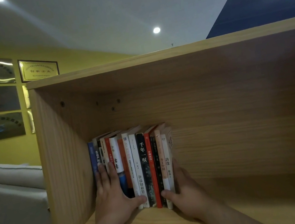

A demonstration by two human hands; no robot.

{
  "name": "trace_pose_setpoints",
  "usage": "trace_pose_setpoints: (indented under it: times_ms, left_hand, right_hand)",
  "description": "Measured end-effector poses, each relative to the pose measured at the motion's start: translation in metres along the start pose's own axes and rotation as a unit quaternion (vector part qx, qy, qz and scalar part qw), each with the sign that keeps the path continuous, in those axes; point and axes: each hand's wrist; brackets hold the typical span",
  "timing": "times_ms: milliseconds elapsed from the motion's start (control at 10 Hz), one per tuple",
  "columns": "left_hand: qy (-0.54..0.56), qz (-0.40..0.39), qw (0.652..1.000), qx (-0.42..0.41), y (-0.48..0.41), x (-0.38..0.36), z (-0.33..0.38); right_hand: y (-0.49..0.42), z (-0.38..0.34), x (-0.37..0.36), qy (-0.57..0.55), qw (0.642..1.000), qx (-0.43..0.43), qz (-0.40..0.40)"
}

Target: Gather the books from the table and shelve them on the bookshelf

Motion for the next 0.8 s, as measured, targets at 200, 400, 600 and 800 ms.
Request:
trace_pose_setpoints:
  times_ms: [200, 400, 600, 800]
  left_hand:
    - [0.109, 0.033, 0.993, -0.021, 0.019, 0.010, 0.004]
    - [0.087, -0.044, 0.991, -0.090, 0.039, 0.022, -0.014]
    - [0.035, -0.058, 0.992, -0.102, 0.039, 0.021, -0.008]
    - [0.045, -0.042, 0.994, -0.093, 0.038, 0.020, -0.009]
  right_hand:
    - [0.003, -0.003, 0.004, -0.069, 0.997, -0.012, 0.030]
    - [0.002, 0.001, 0.006, -0.134, 0.989, -0.034, 0.057]
    - [0.002, 0.004, 0.006, -0.140, 0.984, -0.042, 0.097]
    - [0.007, 0.001, 0.008, -0.161, 0.976, -0.034, 0.143]
Point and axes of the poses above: each hand's wrist, its own y-axis away from the middle knuckle, its own x-axis out of the back of the hand, z = x × y, and after that the axes turned 9 degrees about -z, right-handed
